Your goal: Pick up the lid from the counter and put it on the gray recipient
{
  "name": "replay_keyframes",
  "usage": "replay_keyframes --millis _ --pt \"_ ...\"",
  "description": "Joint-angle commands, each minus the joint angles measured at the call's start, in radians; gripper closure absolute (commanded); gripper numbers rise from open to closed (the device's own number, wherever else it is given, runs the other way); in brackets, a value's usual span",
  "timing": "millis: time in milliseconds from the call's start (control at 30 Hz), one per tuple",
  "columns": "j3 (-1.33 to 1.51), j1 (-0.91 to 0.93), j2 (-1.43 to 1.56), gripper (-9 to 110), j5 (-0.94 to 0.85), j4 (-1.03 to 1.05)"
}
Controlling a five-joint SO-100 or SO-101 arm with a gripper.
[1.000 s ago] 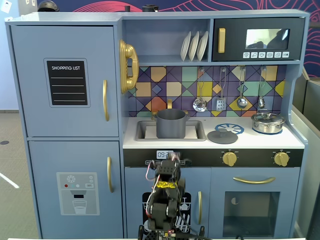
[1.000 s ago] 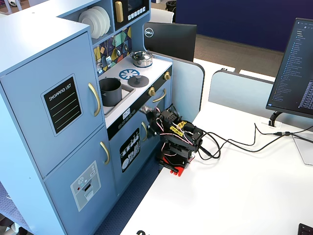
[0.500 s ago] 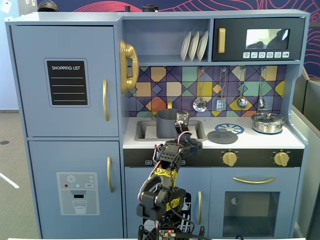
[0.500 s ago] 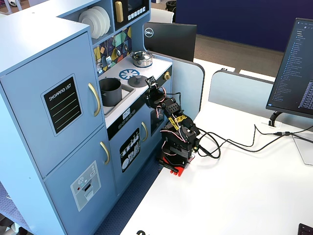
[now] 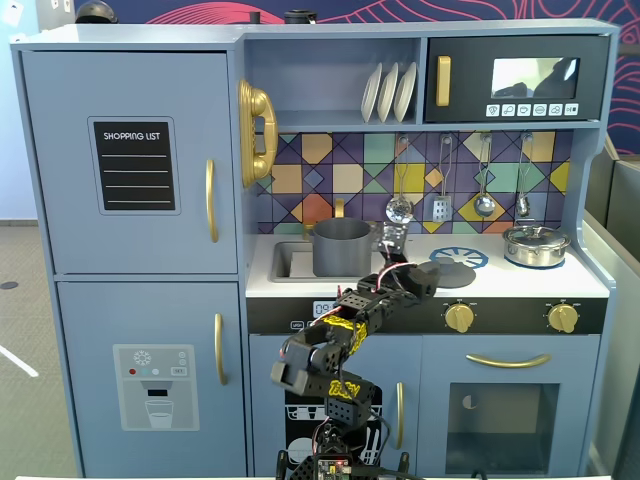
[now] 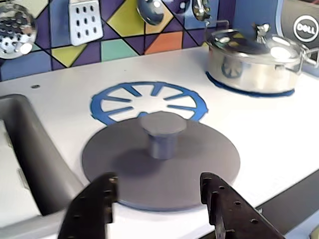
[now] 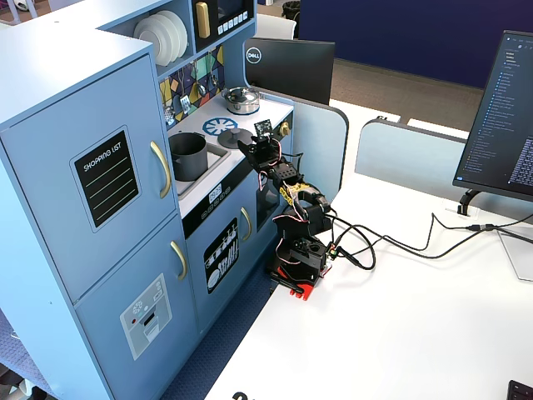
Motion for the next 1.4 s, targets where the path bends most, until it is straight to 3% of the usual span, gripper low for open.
replay_keyframes --millis 0,167,1367 --pt "-0.057 0.017 -0.055 81 0.021 -0.051" --pt "-0.147 0.028 -0.152 77 0.054 -0.032" --pt "-0.586 -0.017 -0.807 83 0.052 -0.256"
